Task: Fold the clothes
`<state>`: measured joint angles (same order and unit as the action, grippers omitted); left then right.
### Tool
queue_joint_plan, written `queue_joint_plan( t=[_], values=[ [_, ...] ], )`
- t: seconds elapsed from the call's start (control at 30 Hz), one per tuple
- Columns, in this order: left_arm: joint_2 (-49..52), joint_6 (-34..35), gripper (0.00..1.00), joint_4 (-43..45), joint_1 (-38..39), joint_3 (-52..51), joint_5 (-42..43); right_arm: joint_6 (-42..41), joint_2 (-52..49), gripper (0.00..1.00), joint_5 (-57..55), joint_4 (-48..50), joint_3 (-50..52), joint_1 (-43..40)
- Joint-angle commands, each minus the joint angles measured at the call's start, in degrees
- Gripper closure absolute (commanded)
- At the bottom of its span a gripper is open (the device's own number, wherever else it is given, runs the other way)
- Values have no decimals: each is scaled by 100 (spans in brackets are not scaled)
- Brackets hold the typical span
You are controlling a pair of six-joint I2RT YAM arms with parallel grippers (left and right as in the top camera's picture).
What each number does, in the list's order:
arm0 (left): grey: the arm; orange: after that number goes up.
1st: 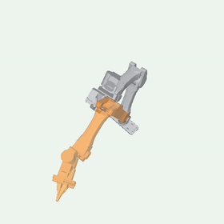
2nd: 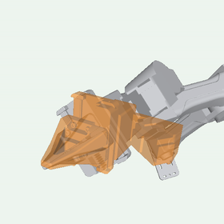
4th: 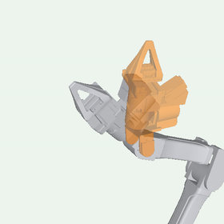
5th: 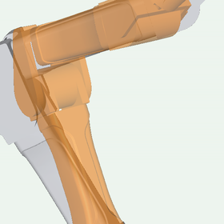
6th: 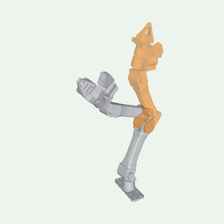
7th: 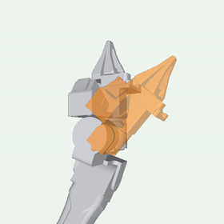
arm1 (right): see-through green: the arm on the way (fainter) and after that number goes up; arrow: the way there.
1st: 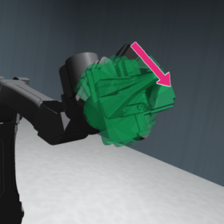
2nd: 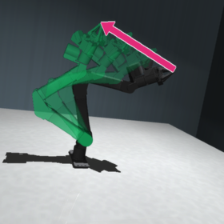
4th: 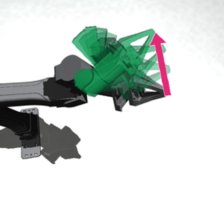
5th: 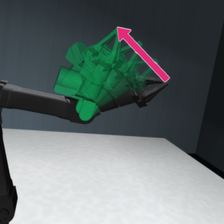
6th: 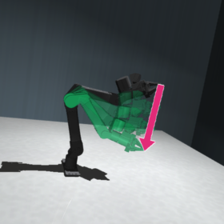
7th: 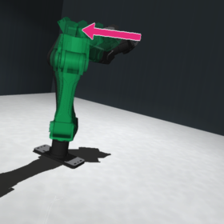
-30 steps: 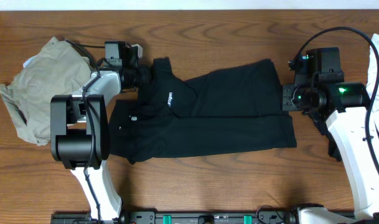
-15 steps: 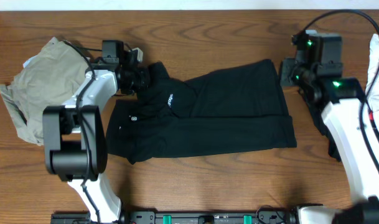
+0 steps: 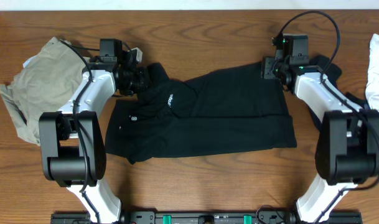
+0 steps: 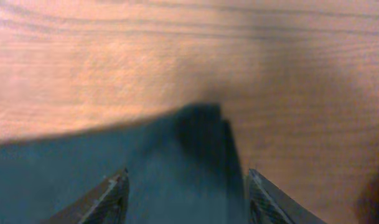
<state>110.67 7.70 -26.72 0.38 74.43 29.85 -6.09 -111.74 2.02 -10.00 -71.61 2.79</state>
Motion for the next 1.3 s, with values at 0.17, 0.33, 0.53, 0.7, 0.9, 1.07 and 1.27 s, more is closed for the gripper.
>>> queue_joint_plan(
  t=[0.17, 0.33, 0.53, 0.7, 0.9, 1.07, 1.27],
  values=[
    [-22, 28, 92, -28, 2, -7, 59, -116, -535, 36, 208, 734, -26, -227],
    [-20, 28, 92, -26, 7, -7, 59, -118, -839, 35, 433, 1097, -28, -236],
    [-20, 26, 92, -24, 7, -7, 59, -118, -1169, 34, 595, 1292, -28, -236],
    [-20, 26, 92, -22, 7, -7, 59, -116, -1381, 36, 592, 1335, -28, -245],
    [-20, 26, 92, -24, 7, -7, 59, -118, -1460, 88, 592, 1255, -28, -238],
    [-20, 26, 92, -24, 7, -7, 59, -118, -1460, 99, 595, 1145, -28, -240],
    [-20, 26, 92, -22, 7, -4, 59, -118, -1237, 99, 586, 935, -31, -299]
  ],
)
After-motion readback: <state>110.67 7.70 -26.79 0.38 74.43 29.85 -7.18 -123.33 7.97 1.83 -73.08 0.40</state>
